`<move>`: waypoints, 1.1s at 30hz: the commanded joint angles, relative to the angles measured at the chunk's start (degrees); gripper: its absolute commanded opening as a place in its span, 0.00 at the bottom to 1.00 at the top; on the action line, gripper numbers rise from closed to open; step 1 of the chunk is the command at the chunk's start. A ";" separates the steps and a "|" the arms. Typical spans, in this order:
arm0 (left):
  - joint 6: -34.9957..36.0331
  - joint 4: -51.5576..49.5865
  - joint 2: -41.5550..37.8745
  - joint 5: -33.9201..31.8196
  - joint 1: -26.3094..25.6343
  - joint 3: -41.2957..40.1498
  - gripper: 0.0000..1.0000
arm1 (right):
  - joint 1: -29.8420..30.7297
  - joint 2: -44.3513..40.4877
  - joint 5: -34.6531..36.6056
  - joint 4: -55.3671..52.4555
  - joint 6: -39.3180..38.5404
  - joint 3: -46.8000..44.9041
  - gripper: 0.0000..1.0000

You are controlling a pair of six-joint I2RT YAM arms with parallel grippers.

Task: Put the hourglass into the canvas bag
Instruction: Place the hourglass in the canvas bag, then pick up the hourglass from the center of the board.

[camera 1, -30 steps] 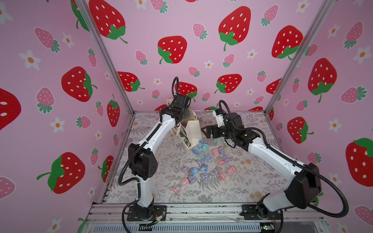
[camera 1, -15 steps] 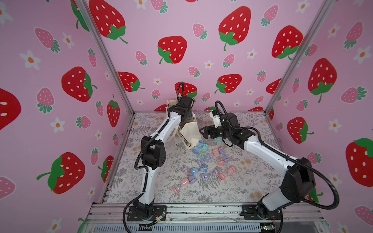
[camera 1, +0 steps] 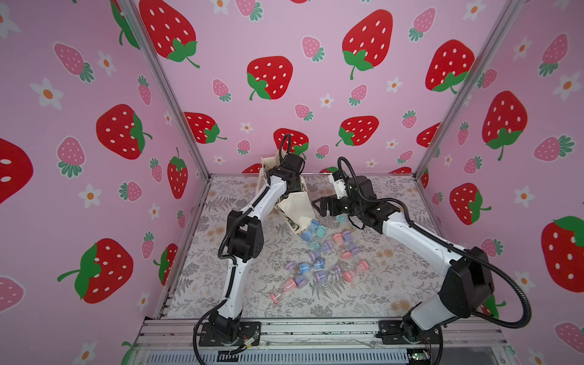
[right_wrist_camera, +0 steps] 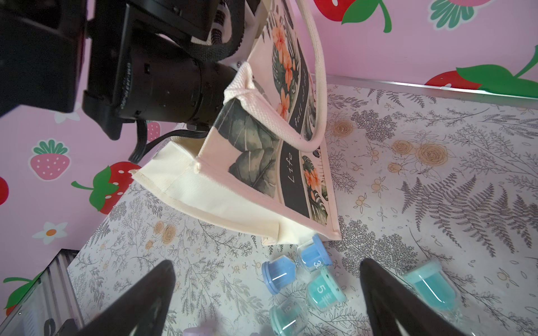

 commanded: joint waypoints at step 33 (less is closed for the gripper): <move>11.59 7.97 -56.19 1.58 -14.50 -48.88 0.66 | 4.65 -14.36 -1.64 -10.56 -1.50 -12.94 0.99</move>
